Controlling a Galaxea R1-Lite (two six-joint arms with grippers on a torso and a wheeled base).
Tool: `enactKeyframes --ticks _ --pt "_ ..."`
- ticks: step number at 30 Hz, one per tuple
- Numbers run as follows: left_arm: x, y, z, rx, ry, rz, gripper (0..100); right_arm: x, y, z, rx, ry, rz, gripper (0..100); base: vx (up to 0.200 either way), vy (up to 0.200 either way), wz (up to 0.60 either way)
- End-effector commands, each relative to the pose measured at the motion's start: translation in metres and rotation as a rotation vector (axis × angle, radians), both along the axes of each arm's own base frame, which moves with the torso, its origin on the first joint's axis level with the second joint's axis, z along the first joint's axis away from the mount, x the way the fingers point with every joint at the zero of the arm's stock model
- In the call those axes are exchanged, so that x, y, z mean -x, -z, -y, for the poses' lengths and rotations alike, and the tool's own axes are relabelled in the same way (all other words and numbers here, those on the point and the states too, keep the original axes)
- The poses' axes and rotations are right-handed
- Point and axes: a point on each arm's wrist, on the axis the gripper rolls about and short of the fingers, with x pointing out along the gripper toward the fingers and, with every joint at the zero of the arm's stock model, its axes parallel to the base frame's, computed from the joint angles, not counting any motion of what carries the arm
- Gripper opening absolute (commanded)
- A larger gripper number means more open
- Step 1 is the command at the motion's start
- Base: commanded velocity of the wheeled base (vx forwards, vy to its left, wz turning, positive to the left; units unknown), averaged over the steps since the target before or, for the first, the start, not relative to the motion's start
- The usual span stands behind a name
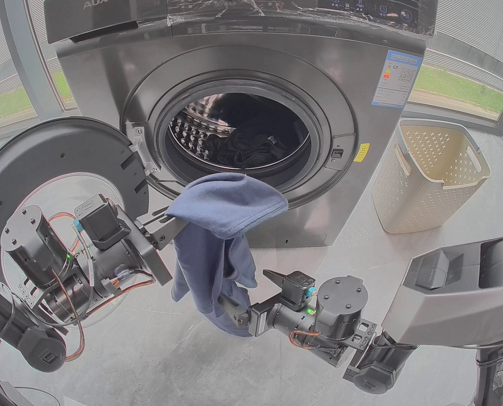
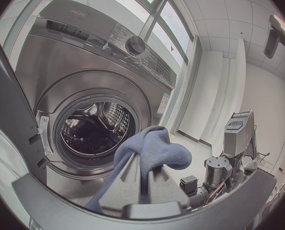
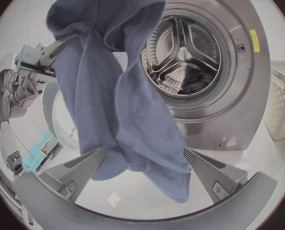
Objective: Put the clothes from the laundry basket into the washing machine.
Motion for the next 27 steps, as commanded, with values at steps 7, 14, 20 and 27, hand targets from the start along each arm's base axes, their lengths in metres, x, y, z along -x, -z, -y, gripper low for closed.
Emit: enactKeyframes --ticks 7,14,20,27 --pt "0.0 -0.003 0.0 0.006 0.005 0.012 0 -0.006 0.016 -0.008 0.023 0.0 -0.004 100 0.0 0.0 0.0" --pt "0.001 -0.003 0.0 0.005 0.009 0.015 0 -0.032 0.012 0.003 -0.001 0.07 0.023 100 0.0 0.0 0.0" --pt "0.003 -0.004 0.001 0.004 0.016 0.017 0 -0.045 0.014 0.013 0.001 0.109 0.024 100 0.0 0.0 0.0" --pt "0.005 -0.006 0.001 0.008 0.018 0.024 0 -0.05 0.015 0.007 -0.009 0.104 0.04 100 0.0 0.0 0.0"
